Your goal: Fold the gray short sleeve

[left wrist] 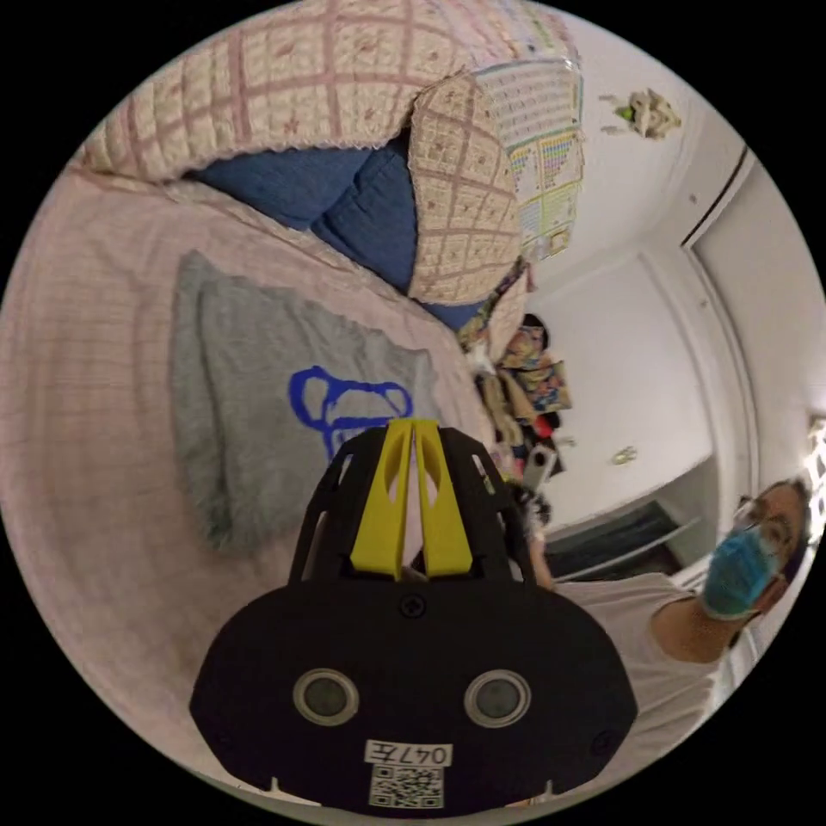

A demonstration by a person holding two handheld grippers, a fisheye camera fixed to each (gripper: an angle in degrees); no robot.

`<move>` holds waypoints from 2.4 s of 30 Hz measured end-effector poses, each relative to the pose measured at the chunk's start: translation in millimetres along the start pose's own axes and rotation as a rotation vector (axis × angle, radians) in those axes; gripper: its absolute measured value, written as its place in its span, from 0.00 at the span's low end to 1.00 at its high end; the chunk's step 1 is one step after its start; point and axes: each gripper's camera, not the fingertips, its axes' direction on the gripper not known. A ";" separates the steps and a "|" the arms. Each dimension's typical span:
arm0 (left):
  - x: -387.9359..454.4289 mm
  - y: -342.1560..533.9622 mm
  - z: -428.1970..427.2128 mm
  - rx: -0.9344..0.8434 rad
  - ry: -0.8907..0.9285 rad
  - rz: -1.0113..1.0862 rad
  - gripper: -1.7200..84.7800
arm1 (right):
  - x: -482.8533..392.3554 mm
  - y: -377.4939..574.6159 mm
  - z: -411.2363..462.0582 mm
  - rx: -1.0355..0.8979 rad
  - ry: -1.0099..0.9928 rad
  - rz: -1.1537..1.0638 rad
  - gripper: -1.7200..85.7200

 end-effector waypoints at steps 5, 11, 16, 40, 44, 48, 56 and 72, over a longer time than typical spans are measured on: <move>-63.3 -42.7 76.7 -0.053 0.254 -0.151 0.01 | -2.2 31.6 -16.8 0.077 -0.089 -0.016 0.01; -149.5 -0.7 147.9 -0.023 0.409 -0.400 0.01 | 8.7 54.1 -42.1 0.146 -0.170 0.074 0.00; -136.9 22.0 184.4 -0.093 0.398 -0.394 0.01 | 10.4 66.3 -54.4 0.168 -0.201 0.098 0.00; -76.9 133.0 319.3 -0.118 0.474 -0.572 0.01 | 5.0 108.8 -84.7 0.251 -0.221 0.195 0.00; -63.2 149.0 337.4 -0.118 0.475 -0.573 0.01 | 1.3 110.8 -82.3 0.236 -0.205 0.191 0.00; -50.3 163.7 354.0 -0.118 0.475 -0.573 0.01 | 0.3 113.5 -81.6 0.242 -0.203 0.194 0.00; -30.1 186.6 380.8 -0.118 0.476 -0.574 0.01 | -1.1 115.0 -75.2 0.228 -0.199 0.193 0.00; -10.1 216.0 418.0 -0.118 0.478 -0.575 0.01 | 2.1 116.0 -67.8 0.225 -0.203 0.193 0.00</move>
